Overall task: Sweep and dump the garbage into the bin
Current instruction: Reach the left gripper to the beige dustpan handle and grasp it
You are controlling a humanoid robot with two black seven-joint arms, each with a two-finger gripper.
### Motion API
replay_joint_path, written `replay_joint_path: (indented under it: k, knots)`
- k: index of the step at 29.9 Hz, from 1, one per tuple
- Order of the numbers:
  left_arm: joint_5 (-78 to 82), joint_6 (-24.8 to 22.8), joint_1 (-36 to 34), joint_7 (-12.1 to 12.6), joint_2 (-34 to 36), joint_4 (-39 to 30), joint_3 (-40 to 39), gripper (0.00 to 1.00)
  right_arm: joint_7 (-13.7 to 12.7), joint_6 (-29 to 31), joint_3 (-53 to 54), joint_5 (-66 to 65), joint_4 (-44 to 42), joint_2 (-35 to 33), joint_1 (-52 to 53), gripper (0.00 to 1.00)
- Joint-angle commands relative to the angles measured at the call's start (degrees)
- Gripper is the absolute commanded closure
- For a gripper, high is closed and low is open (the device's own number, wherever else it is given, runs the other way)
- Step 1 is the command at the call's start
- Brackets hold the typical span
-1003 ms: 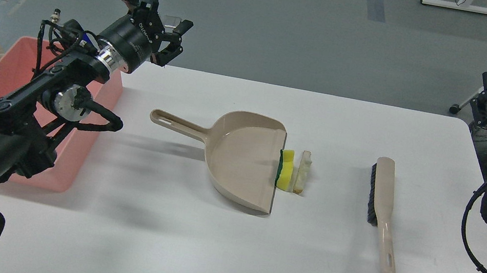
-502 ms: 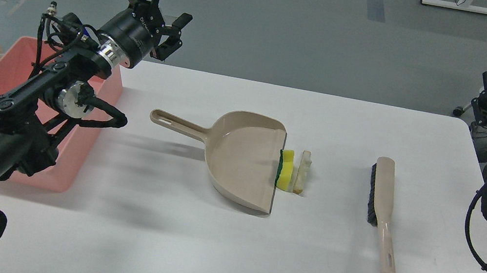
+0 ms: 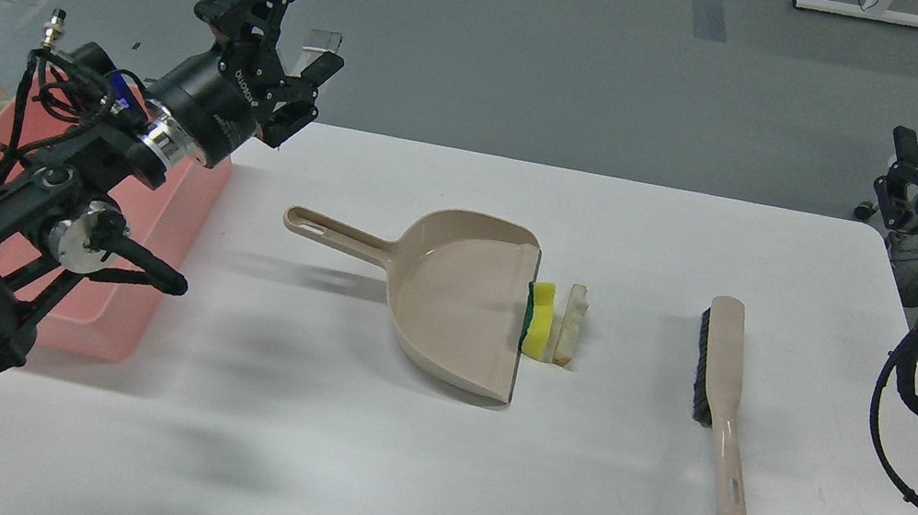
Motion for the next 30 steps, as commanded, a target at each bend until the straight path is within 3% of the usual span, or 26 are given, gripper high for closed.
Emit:
replay_joint_path:
  k: [1,10,15,22,30]
  knots:
    - [3.2,0.1,4.1,-0.1,4.7,-6.4,0.0,0.05,0.0,-0.9,0.0,0.0,-0.1,0.8,-0.1,0.00]
    - [28.2,5.6,13.4,0.4,5.0,-13.7,1.0,0.05,0.0,-1.7,-0.1,0.0,-0.3,0.9,0.1,0.00]
    - [36.1,6.6,15.8,1.0,0.6,-13.3,1.7,0.05,0.0,-2.0,-0.1,0.0,-0.2,0.9,0.1,0.00]
    - [39.3,13.2,15.9,3.4,-4.6,-6.9,6.2,0.05,0.0,-2.2,-0.1,0.0,-0.2,0.9,-0.1,0.00]
    - [39.3,17.1,15.8,3.6,-10.2,1.2,7.7,0.05,0.0,-2.2,-0.1,0.0,-0.2,0.9,0.0,0.00]
